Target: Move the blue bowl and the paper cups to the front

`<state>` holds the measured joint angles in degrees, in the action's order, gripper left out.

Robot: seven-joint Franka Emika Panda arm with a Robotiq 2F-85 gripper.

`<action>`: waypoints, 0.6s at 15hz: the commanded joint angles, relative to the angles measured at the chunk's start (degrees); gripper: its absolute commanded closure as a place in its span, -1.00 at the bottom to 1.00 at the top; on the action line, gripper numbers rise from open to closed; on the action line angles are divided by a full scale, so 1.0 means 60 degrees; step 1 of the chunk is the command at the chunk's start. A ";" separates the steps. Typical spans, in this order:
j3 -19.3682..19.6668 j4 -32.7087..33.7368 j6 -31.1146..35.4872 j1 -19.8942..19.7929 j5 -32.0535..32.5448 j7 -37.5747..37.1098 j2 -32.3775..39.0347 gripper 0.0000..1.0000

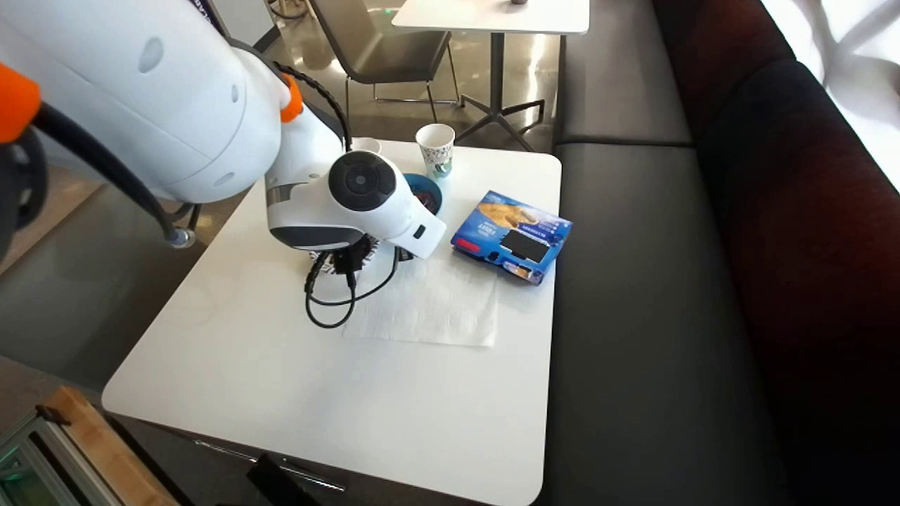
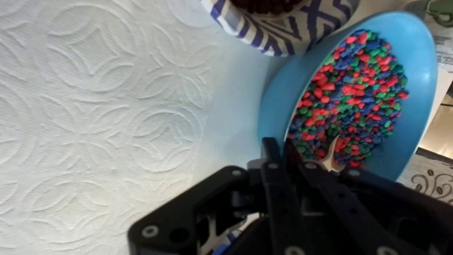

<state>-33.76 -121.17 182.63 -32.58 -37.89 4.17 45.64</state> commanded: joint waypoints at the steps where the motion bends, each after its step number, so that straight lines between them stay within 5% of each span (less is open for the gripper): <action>1: -0.0819 -0.1083 0.0279 -0.1110 -0.0105 0.0299 -0.0544 0.97; 9: -0.1940 -0.2641 -0.0021 -0.2797 0.0233 0.1704 -0.0667 0.97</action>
<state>-42.32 -132.60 183.49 -45.77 -37.51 11.92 43.64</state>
